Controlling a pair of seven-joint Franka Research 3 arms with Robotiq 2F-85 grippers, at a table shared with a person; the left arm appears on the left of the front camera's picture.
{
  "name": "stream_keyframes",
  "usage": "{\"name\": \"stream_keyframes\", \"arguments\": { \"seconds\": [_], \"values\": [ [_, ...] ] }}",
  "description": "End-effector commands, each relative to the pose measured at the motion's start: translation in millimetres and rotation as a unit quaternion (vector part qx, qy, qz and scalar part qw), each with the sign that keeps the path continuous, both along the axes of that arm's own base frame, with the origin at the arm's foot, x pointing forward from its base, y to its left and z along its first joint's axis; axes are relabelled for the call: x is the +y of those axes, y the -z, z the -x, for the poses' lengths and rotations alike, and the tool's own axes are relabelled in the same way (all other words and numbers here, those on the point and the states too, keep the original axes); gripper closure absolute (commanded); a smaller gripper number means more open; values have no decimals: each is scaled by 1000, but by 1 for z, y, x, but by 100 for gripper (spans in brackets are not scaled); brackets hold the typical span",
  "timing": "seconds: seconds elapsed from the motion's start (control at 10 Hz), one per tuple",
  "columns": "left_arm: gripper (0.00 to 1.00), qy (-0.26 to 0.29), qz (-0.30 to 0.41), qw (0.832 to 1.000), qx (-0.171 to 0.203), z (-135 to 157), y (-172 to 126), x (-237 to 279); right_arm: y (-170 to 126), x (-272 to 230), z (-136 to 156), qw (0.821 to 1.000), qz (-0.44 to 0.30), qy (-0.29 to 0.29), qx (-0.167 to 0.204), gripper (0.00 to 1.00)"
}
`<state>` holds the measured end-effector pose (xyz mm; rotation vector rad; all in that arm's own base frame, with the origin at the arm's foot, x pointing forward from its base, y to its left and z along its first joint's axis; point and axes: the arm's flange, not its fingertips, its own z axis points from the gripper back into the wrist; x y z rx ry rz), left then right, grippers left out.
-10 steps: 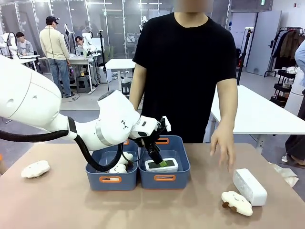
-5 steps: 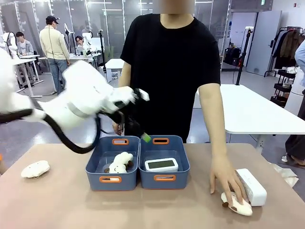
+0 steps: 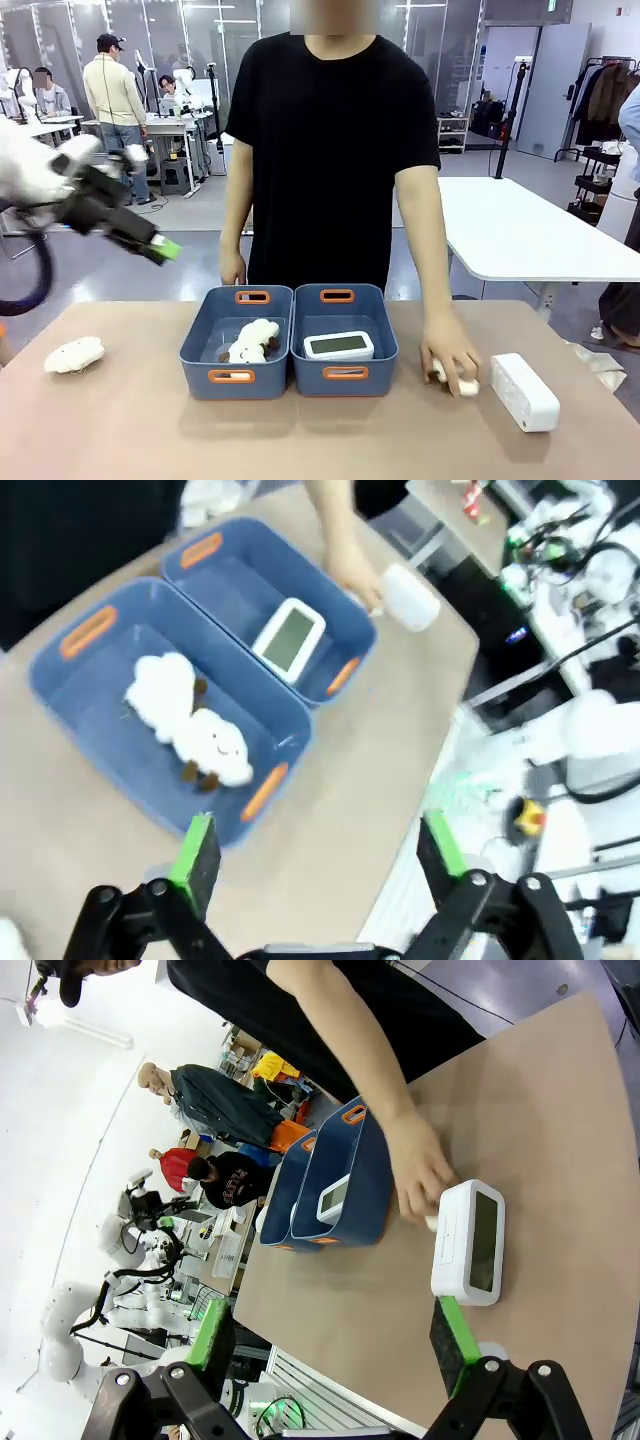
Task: Sort the digital clocks into the basket.
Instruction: Pick up the Digital clock from the table and place it into the empty Plastic storage basket.
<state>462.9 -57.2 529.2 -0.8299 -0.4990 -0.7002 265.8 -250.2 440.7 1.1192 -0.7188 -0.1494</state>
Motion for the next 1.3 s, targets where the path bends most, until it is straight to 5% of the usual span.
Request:
{"name": "stream_keyframes", "arguments": {
  "seconds": [0.0, 0.4, 0.8, 0.9, 1.2],
  "values": [
    [0, -43, 135, 990, -1, 31, 15, 90, 0, 0, 1, 1000, -1, -2, -4, 0],
    [0, -139, 219, 966, 1, 93, 61, 244, 0, 0, 1, 1000, -1, -2, -4, 0],
    [0, -197, 274, 941, 7, 128, 123, 303, 0, 0, 1, 1000, -1, -2, -4, 0],
    [0, -194, 240, 951, 9, 123, 93, 293, 0, 0, 1, 1000, -1, -2, -4, 0],
    [0, -194, 240, 951, 9, 123, 93, 293, 0, 0, 1, 1000, -1, -2, -4, 0]
  ]
}}
